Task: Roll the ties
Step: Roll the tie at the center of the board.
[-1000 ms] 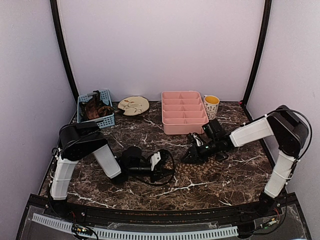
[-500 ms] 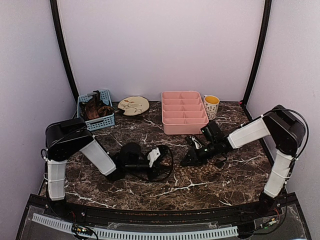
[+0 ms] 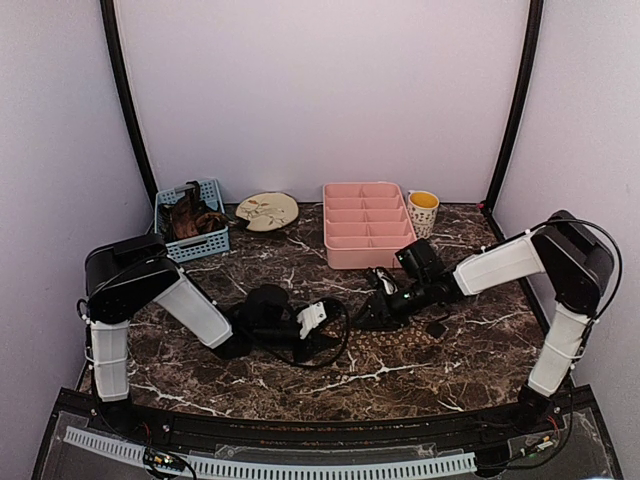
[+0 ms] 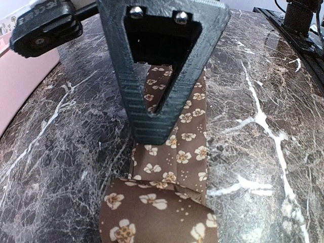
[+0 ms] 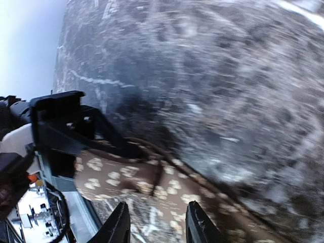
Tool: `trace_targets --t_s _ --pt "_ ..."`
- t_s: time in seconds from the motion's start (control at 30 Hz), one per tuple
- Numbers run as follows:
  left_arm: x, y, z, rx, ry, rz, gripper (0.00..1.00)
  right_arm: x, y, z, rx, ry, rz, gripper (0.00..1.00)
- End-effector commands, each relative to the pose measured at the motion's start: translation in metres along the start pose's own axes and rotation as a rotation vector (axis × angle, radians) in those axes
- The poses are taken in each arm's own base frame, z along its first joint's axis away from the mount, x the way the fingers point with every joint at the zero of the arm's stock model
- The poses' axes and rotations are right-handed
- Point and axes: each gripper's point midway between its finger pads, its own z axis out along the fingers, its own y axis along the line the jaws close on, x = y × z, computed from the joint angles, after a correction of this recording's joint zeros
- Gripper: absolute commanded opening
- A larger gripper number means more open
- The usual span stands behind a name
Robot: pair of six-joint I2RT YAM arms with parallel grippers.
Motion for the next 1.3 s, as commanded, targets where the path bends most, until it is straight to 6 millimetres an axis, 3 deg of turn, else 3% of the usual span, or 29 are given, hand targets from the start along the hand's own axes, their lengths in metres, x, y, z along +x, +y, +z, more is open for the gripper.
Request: trace_targets --t_s 0.0,0.2,0.43,0.5,0.6,0.63,0.77,0.87,1.03,1.17,1.27 --pt "0.065 -0.013 -0.008 0.027 0.243 -0.032 0.24 -0.010 0.039 0.007 -0.088 0.010 -0.015 0.38" --pt "0.066 -0.014 -0.007 0.033 0.246 -0.033 0.24 -0.008 0.054 0.025 -0.114 0.046 -0.028 0.38" --pt "0.064 -0.013 -0.006 0.034 0.246 -0.030 0.24 0.000 0.040 0.039 -0.058 0.089 -0.003 0.34" --pt "0.064 -0.013 -0.006 0.034 0.247 -0.028 0.24 0.004 0.038 0.040 -0.038 0.097 -0.008 0.29" --pt "0.063 -0.013 -0.005 0.033 0.243 -0.027 0.25 0.009 0.029 0.042 -0.003 0.106 -0.005 0.07" --pt "0.061 -0.012 -0.005 0.031 0.237 -0.032 0.27 0.011 0.026 0.042 0.008 0.108 -0.002 0.00" --pt "0.048 -0.010 -0.009 0.021 0.190 -0.039 0.46 0.020 0.015 0.040 0.031 0.114 0.013 0.00" --pt "0.024 -0.009 -0.012 0.024 0.121 -0.030 0.58 0.024 0.005 0.036 0.042 0.106 0.025 0.00" --pt "-0.011 -0.008 -0.018 0.030 0.010 -0.003 0.68 0.025 -0.010 0.026 0.067 0.084 0.034 0.00" --pt "-0.014 -0.019 -0.019 0.083 -0.040 -0.007 0.78 0.023 -0.020 0.017 0.084 0.062 0.032 0.00" --pt "-0.008 -0.021 -0.018 0.084 -0.058 -0.034 0.79 0.023 -0.030 0.012 0.106 0.054 0.026 0.00"
